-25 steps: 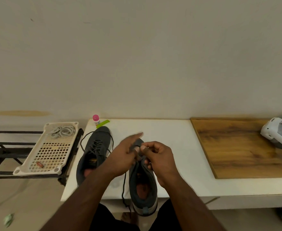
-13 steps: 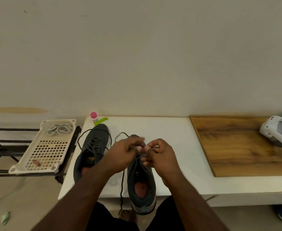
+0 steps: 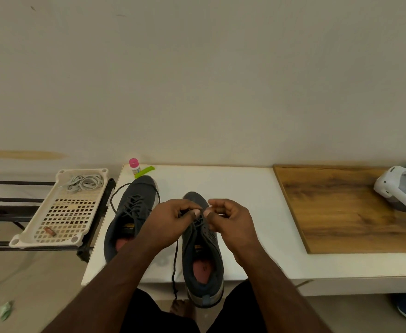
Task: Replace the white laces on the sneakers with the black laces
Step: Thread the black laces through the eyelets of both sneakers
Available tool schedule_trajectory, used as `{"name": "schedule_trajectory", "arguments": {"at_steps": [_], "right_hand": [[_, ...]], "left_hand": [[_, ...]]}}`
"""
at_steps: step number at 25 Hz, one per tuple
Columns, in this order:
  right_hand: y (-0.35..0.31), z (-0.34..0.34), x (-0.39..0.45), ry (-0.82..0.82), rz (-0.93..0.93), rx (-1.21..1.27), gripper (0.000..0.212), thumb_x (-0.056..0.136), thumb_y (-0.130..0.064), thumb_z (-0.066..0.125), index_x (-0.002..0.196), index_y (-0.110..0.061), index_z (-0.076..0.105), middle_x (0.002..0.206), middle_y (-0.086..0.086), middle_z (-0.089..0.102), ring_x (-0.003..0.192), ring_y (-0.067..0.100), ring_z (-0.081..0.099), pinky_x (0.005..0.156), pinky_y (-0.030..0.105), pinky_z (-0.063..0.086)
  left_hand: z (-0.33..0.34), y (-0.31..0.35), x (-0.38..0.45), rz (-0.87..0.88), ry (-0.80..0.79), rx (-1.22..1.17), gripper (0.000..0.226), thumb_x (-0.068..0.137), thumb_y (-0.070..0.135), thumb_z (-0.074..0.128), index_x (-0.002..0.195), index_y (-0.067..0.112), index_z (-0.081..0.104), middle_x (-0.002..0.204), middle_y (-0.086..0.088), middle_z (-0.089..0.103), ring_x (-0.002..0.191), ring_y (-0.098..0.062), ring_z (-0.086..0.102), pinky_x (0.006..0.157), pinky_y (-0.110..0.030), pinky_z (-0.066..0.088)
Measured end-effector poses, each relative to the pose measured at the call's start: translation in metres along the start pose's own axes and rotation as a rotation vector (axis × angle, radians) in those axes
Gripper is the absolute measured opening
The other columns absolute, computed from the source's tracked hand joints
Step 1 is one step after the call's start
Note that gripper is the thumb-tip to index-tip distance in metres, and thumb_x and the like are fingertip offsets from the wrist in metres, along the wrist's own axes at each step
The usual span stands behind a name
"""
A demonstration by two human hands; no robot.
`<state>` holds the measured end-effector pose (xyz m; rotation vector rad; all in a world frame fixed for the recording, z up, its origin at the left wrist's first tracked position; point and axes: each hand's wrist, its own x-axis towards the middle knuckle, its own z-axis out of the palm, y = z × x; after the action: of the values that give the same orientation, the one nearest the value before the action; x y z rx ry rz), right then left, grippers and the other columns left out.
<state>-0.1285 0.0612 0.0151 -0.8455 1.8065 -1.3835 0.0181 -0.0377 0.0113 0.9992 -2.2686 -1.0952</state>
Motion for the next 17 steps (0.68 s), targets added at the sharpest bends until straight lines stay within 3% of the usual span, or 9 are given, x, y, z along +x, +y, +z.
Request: {"name": "schedule_trajectory", "arguments": {"at_steps": [5,8,10,12,14,17], "right_hand": [[0.004,0.004,0.004,0.002,-0.036,-0.107,0.012,0.087,-0.013,0.071,0.089,-0.024,0.075,0.08,-0.003,0.075,0.076,0.014,0.071,0.078,0.041,0.062],[0.009,0.005,0.008,-0.023,0.008,-0.131,0.015,0.09,-0.017,0.069,0.102,-0.023,0.074,0.09,-0.004,0.075,0.084,0.011,0.072,0.084,0.04,0.061],[0.017,-0.002,0.01,-0.046,0.034,-0.362,0.022,0.087,-0.021,0.068,0.109,-0.02,0.071,0.097,-0.005,0.072,0.088,0.009,0.067,0.085,0.033,0.058],[0.024,-0.001,0.004,-0.169,0.062,-0.582,0.024,0.08,-0.023,0.071,0.102,-0.014,0.07,0.094,0.003,0.068,0.081,0.01,0.061,0.07,0.022,0.051],[0.034,0.009,0.001,-0.234,0.04,-0.699,0.024,0.076,-0.031,0.07,0.094,-0.016,0.065,0.091,0.004,0.061,0.077,0.011,0.057,0.063,0.022,0.046],[0.045,0.02,0.005,-0.168,-0.007,-0.814,0.013,0.087,-0.035,0.054,0.084,-0.022,0.058,0.088,-0.002,0.056,0.074,0.011,0.054,0.066,0.026,0.047]], "left_hand": [[0.002,0.0,0.001,-0.018,-0.023,0.006,0.017,0.092,0.026,0.066,0.104,0.035,0.074,0.095,0.022,0.071,0.078,0.01,0.062,0.071,-0.014,0.045],[0.005,-0.002,0.003,-0.051,0.007,0.082,0.013,0.093,0.024,0.063,0.092,0.035,0.071,0.081,0.016,0.07,0.073,-0.001,0.064,0.07,-0.023,0.051],[0.01,-0.007,0.003,-0.079,0.002,0.171,0.014,0.093,0.023,0.061,0.087,0.034,0.067,0.08,0.014,0.066,0.075,-0.003,0.062,0.069,-0.022,0.046],[0.019,-0.012,0.0,-0.111,-0.042,0.209,0.013,0.091,0.023,0.06,0.085,0.032,0.067,0.082,0.012,0.066,0.077,-0.003,0.06,0.069,-0.019,0.041],[0.029,-0.014,-0.003,-0.154,-0.072,0.219,0.011,0.089,0.023,0.06,0.085,0.027,0.07,0.083,0.009,0.068,0.077,-0.004,0.061,0.068,-0.017,0.043],[0.042,-0.016,-0.002,-0.204,-0.061,0.244,0.011,0.088,0.023,0.06,0.087,0.023,0.071,0.082,0.007,0.068,0.073,-0.005,0.06,0.062,-0.01,0.04]]}}
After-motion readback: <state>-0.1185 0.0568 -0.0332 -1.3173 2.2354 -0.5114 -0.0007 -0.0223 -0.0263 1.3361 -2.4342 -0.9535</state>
